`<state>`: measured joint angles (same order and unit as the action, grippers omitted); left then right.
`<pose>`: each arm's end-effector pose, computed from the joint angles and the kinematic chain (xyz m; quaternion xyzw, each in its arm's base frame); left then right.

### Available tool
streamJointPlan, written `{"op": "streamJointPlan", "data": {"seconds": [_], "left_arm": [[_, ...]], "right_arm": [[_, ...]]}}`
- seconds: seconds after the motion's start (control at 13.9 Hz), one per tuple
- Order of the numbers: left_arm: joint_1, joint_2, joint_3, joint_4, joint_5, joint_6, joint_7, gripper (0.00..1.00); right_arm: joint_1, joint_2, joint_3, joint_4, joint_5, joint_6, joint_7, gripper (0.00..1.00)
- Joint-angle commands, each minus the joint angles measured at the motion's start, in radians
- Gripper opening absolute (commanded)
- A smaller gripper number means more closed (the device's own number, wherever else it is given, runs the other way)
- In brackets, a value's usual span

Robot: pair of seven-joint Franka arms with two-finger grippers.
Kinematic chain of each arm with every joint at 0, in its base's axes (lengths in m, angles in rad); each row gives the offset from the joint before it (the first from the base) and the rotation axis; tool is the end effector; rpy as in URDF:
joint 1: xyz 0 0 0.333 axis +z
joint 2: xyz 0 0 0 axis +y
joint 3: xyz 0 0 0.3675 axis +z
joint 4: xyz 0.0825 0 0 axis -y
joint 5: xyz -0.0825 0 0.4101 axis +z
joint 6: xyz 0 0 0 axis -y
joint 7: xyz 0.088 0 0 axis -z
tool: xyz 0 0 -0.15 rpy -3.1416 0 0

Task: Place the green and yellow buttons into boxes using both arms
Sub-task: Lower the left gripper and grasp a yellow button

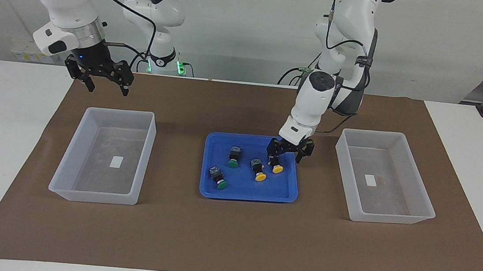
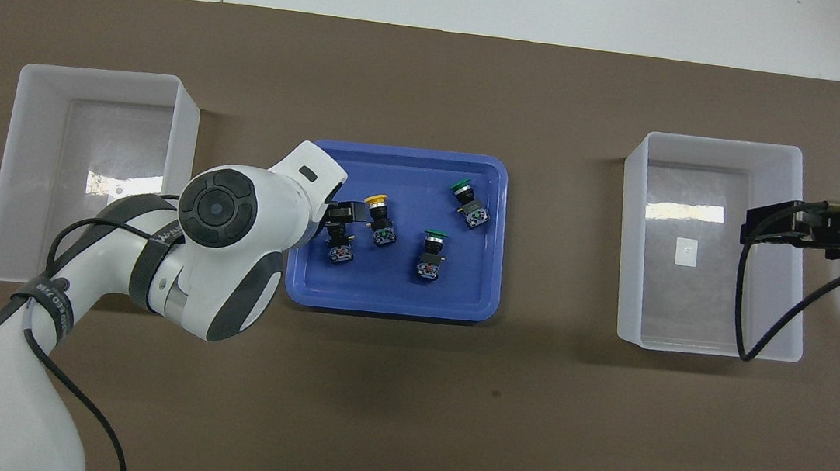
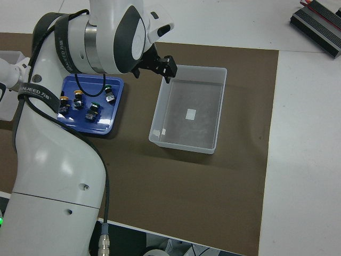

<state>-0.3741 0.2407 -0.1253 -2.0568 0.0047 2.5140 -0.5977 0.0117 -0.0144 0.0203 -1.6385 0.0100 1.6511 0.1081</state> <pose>0.5693 -0.3078 0.3330 0.9927 0.0505 0.0862 0.0680 0.5828 0.0202 0.6146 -0.9992 0.0384 -0.0131 0.0058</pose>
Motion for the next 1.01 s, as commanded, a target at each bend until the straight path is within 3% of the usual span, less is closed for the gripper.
{"op": "streamJointPlan", "data": {"seconds": [0.0, 0.29, 0.58, 0.94], "left_arm": [[-0.028, 0.022, 0.013, -0.013, 0.0, 0.04, -0.034, 1.0], [-0.031, 0.035, 0.013, -0.017, 0.0, 0.04, -0.028, 1.0], [-0.034, 0.032, 0.013, -0.04, 0.0, 0.039, -0.019, 0.88], [-0.049, 0.034, 0.013, -0.04, 0.0, 0.045, -0.019, 0.83]], "right_arm": [[-0.006, -0.009, 0.006, -0.011, 0.002, -0.004, 0.005, 1.0], [-0.006, -0.009, 0.006, -0.011, 0.002, -0.004, 0.005, 1.0], [-0.006, -0.009, 0.006, -0.011, 0.002, -0.004, 0.005, 1.0], [-0.006, -0.009, 0.006, -0.011, 0.002, -0.004, 0.005, 1.0]]}}
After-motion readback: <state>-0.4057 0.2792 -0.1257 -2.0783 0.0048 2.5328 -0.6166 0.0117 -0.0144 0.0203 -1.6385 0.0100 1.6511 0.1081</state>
